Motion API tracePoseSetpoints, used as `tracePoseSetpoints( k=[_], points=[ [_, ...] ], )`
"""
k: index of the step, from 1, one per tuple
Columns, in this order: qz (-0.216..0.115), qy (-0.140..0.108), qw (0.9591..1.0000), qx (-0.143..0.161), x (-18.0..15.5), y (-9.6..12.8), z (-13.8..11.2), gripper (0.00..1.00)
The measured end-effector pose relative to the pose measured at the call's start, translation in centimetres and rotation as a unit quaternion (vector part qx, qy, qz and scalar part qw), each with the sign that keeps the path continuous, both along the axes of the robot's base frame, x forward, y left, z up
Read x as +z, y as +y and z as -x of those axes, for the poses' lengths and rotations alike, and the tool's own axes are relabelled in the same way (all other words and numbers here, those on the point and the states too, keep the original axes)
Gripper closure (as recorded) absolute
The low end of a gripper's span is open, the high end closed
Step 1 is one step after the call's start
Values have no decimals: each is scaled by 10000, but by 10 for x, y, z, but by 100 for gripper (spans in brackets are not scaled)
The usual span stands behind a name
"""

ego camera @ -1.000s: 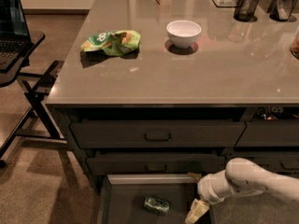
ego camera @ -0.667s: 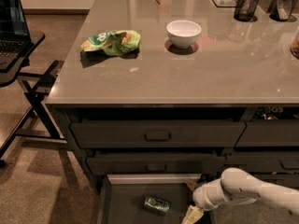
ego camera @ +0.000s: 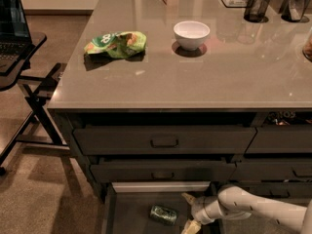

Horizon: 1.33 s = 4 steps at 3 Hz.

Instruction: Pick green can from bottom drawer and place on counter

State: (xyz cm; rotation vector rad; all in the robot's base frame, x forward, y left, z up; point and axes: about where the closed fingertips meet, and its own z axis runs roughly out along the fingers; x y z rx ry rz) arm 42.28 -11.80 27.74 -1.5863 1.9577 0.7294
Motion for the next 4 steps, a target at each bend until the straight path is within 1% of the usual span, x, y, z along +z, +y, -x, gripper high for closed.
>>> tracePoseSetpoints(
  k=[1, 2, 3, 4],
  points=[
    [0, 1, 10000, 0, 0, 0, 0, 0],
    [-9, 147, 9997, -169, -26, 1, -8, 0],
    [-131, -14, 9991, -415, -56, 1, -30, 0],
    [-289, -362, 9970, -617, -76, 2, -49, 0]
  ],
)
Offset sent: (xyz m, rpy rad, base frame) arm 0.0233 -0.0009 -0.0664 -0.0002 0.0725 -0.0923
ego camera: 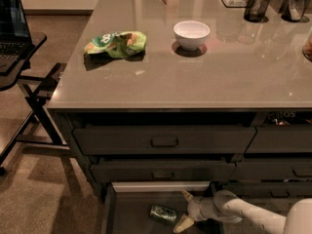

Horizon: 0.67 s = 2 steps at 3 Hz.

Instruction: Pick green can from bottom drawer and place on counter

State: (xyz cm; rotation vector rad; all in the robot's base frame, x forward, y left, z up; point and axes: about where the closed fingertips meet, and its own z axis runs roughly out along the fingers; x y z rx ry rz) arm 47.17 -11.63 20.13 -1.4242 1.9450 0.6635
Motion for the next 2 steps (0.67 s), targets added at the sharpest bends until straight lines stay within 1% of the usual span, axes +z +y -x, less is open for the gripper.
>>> tracePoseSetpoints(
  k=[1, 2],
  points=[
    [-119, -148, 9998, 12, -22, -1, -6, 0],
    [-120, -130, 9993, 331, -44, -8, 8, 0]
  ],
)
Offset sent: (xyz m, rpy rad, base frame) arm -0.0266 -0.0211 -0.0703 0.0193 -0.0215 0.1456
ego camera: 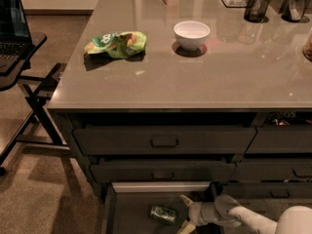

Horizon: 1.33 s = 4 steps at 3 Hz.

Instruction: Pick green can from bottom drawer and place on counter

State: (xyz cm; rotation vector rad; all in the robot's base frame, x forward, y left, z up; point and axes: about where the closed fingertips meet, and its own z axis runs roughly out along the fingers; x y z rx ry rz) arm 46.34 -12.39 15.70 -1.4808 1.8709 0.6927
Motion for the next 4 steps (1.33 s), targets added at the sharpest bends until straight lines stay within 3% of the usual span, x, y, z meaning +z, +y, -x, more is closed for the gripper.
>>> tracePoseSetpoints(
  k=[1, 3, 4],
  points=[
    [-12, 1, 10000, 23, 0, 0, 0, 0],
    [-175, 104, 9991, 370, -6, 41, -1, 0],
    [-176, 106, 9991, 374, -6, 42, -1, 0]
  ],
)
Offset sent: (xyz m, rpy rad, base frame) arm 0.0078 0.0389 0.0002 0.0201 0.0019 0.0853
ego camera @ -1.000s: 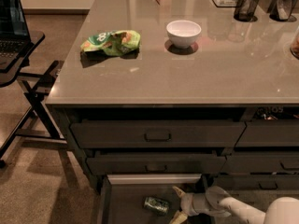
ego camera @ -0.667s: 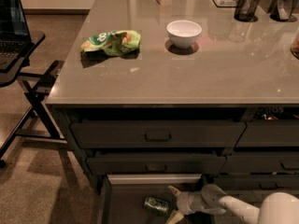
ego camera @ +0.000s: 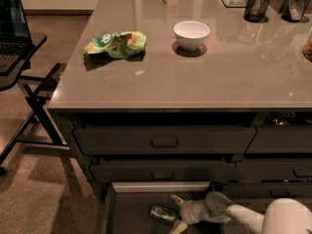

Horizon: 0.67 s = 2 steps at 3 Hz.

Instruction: Pick green can from bottom drawer and place on counter

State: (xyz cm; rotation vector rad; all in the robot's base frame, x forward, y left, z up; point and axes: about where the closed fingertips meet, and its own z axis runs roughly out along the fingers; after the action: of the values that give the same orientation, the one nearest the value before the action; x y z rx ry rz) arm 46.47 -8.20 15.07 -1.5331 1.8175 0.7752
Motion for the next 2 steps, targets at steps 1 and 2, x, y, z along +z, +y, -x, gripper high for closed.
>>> tracePoseSetpoints(
  k=[1, 2],
  points=[
    [0, 0, 10000, 0, 0, 0, 0, 19],
    [0, 0, 10000, 0, 0, 0, 0, 42]
  ],
)
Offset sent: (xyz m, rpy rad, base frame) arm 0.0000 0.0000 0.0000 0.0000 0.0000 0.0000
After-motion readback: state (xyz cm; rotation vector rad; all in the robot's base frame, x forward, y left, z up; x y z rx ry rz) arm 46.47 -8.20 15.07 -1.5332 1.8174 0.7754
